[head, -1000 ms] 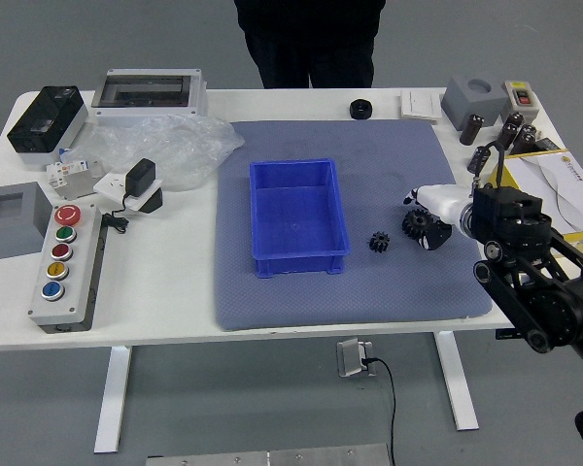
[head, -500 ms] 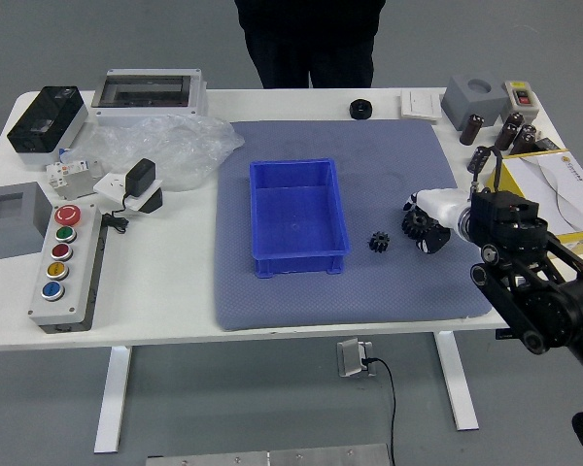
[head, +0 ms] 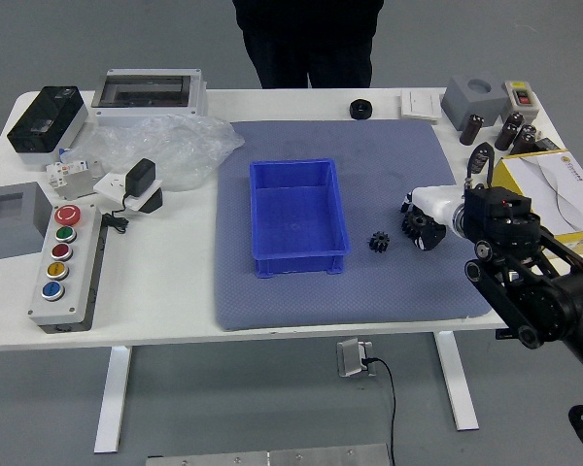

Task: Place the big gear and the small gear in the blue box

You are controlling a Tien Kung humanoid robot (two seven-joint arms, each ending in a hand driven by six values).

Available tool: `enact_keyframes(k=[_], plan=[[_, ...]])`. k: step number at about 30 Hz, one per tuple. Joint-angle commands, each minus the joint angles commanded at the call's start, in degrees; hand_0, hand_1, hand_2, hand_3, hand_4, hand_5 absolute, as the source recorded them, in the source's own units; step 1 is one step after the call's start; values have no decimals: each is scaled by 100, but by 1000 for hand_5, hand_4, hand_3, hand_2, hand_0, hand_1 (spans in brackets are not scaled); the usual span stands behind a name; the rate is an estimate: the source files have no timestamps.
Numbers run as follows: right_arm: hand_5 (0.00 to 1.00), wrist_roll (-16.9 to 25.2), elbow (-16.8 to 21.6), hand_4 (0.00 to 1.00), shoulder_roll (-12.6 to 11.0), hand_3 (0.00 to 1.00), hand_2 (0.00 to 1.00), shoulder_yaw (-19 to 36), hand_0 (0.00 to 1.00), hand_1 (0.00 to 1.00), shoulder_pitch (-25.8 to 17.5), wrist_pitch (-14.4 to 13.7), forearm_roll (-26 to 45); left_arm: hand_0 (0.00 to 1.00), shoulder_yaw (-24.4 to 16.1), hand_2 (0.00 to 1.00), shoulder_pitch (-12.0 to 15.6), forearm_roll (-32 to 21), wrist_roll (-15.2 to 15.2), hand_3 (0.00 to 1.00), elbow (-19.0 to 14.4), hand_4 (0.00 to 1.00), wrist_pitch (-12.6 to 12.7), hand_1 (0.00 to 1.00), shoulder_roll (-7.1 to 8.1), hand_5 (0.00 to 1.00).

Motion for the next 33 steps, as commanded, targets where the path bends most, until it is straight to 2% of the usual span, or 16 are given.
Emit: enact_keyframes(k=[16, 17, 22, 23, 28, 29, 33], plan=[[89, -7, -72, 675, -12, 725, 762, -97, 853, 740, 56, -106, 0, 779, -9, 737, -15, -1, -6, 679, 0, 562, 7, 747, -4, 246], [107, -6, -73, 649, -11, 659, 698, -97, 813, 692, 55, -116, 0, 780, -4, 738, -16, -6, -8, 678, 0, 561, 7, 747, -5, 248], [107, 2, -86, 649, -6, 659, 698, -104, 813, 692, 48, -169, 0, 780, -1, 738, -13, -9, -10, 678, 0, 561, 8, 747, -9, 248], [107, 3, -89, 633, -6, 642, 659, -104, 782, 652, 46, -174, 0, 780, -1, 738, -12, -9, -10, 677, 0, 559, 8, 748, -9, 249], [107, 5, -103, 633, -7, 642, 659, -105, 782, 652, 44, -209, 0, 780, -8, 738, -14, -4, -9, 677, 0, 559, 10, 748, -10, 249], [118, 5, -107, 617, -8, 634, 619, -106, 763, 629, 44, -221, 0, 780, -6, 738, -15, -6, -10, 679, 0, 558, 10, 747, -11, 250], [118, 2, -123, 617, -9, 634, 619, -109, 763, 629, 42, -276, 0, 780, -2, 738, -18, -10, -10, 679, 0, 558, 11, 747, -10, 250]])
